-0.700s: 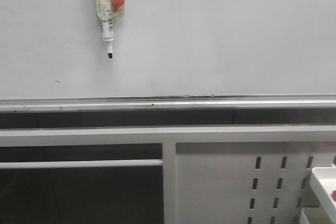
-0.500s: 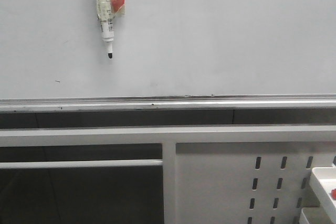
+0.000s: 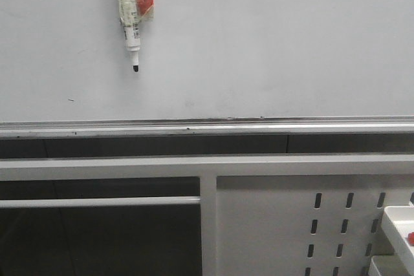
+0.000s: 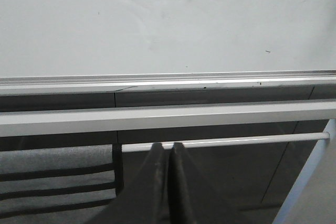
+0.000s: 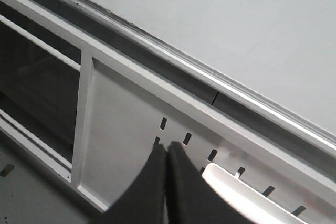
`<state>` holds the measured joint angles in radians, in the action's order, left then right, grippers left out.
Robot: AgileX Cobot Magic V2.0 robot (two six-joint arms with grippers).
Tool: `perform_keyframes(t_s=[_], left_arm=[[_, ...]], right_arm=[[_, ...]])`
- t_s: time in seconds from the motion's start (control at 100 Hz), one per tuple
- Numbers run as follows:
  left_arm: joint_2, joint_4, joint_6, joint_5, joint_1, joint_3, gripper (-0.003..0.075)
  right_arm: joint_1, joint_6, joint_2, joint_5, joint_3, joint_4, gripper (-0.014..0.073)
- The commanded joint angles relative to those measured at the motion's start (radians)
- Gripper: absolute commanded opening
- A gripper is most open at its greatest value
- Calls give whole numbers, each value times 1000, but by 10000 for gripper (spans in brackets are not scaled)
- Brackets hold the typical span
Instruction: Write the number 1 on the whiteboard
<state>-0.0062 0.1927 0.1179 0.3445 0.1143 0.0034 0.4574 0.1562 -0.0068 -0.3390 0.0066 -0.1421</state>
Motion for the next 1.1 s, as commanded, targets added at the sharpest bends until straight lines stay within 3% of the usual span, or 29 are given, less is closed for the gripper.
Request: perform_keyframes(t_s=[0.0, 0.42, 0.47, 0.62, 0.75, 0.86, 1.01, 1.09], left_arm=[[-22, 17, -9, -44, -3, 36, -20], [-22, 25, -3, -53, -3, 36, -20], [-22, 100, -3, -97, -3, 36, -20], [-22, 603, -3, -254, -1, 36, -20], [-22, 746, -3, -325, -1, 36, -20], [-22, 854, -3, -318, -1, 36, -20], [-22, 995, -3, -306, -1, 34, -20], [-22, 993, 9, -281, 1, 25, -20]], right_arm=[[-3, 10, -23, 17, 14, -20, -50], [-3, 10, -23, 48, 14, -37, -50], [-3, 10, -23, 88, 14, -51, -50], [-3, 10, -23, 360, 14, -27, -50], [-3, 0, -23, 581, 14, -5, -50], [-3, -223, -23, 722, 14, 158, -50], [-3, -236, -23, 677, 14, 554, -50], [-3, -236, -23, 636, 4, 660, -50]])
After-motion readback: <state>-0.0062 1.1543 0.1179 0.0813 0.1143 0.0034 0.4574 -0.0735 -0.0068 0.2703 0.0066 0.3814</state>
